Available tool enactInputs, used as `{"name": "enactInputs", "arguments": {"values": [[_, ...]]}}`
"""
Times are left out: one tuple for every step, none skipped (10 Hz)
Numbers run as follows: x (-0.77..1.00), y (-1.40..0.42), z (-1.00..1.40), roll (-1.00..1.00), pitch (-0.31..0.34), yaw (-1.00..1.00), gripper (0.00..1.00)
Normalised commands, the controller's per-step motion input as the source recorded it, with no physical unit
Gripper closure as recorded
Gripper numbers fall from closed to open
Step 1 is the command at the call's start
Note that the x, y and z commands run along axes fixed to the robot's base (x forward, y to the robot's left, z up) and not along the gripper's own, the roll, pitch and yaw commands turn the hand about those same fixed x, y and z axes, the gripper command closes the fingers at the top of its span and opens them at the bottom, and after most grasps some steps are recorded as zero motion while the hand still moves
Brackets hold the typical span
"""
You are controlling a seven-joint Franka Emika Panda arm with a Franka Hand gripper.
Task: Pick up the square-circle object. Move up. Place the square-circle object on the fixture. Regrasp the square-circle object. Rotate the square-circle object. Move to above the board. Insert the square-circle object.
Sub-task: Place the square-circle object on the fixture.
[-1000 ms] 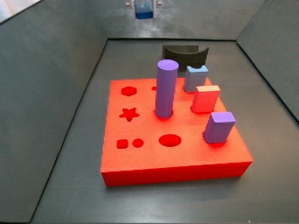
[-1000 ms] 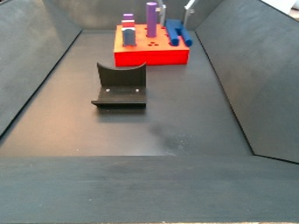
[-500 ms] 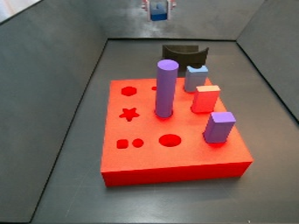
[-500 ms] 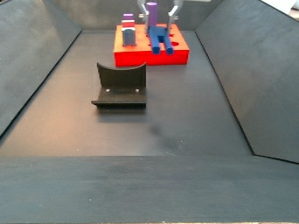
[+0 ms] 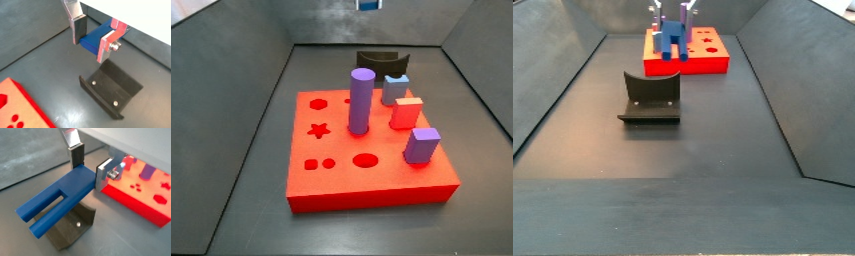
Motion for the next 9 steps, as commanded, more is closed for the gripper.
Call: {"name": "enactInputs", "arguments": {"values": [[0.72, 0.11, 0.05, -1.00, 0.052, -0.12, 1.00], [0.63, 0.08, 0.03, -1.00, 0.068, -0.12, 1.00], [0.58, 0.07, 0.02, -1.00, 0.073, -0.12, 1.00], [0.49, 0.06, 0.00, -1.00, 0.079, -0.13, 1.00], [0.41, 0.06, -0.01, -1.00, 0.083, -0.14, 1.00], [0.32, 0.05, -0.02, -1.00, 0.087, -0.15, 1.00], [0.27, 0.05, -0.02, -0.96, 0.085, -0.16, 1.00], [0.18, 0.05, -0.02, -0.75, 0.068, -0.14, 1.00], [0.11, 0.05, -0.02, -0.59, 0.056, -0.13, 1.00]]}}
